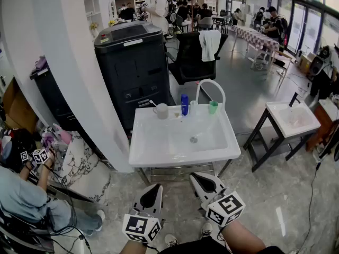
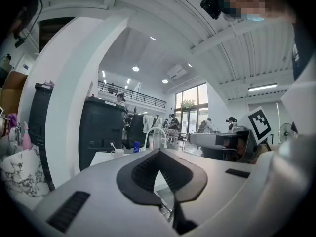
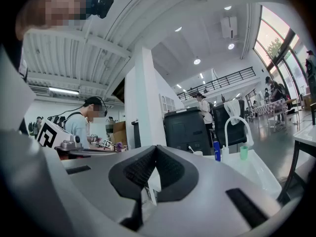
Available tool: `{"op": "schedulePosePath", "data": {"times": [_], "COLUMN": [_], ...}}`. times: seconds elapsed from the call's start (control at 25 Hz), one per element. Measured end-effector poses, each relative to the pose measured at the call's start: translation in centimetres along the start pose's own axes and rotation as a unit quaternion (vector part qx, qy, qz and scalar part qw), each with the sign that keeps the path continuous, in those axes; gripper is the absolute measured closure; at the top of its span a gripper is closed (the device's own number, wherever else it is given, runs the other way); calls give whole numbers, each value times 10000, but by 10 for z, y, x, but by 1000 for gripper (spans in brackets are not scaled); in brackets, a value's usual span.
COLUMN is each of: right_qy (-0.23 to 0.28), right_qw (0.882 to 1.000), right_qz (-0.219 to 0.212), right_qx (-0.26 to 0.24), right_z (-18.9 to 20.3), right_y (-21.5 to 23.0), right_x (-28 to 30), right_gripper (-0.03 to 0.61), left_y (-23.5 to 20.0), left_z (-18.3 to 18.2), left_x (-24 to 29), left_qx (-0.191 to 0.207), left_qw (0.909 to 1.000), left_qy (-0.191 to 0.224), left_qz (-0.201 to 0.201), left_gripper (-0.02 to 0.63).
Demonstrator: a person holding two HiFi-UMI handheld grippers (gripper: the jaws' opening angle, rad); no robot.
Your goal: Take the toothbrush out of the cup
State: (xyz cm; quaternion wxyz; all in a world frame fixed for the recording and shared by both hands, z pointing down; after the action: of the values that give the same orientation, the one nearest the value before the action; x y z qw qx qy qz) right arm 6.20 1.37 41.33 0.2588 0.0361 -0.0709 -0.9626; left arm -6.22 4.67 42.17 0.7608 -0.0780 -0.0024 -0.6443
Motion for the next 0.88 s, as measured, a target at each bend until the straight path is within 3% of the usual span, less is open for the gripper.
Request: {"op": "schedulePosePath", "data": {"times": [0.88], "right_qy": [103], "right_qw": [9997], "right_qz": [-123], "right_qx": [193], "right_z": [10], "right_y": [-27], "right_x": [14], "right_gripper": [560], "left_y": [-26], "left_z": [5], "left_x": [-15], "left_qx": [184], "left_qw": [9998], "left_qy": [60], "left_qz": [109], "left_gripper": [594]}}
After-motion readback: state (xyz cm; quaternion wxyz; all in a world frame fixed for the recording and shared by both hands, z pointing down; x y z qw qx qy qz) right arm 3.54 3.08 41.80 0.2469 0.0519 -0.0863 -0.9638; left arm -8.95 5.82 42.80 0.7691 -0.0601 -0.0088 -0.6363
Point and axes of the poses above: the fingertips, and each gripper's own axes: x forward along the fingers, y to its right, z out of its underside, the point moved 1 cm from there along -x, backward along the fingers, and after that the axes turned 15 degrees about -z, right-handed, at the moved point
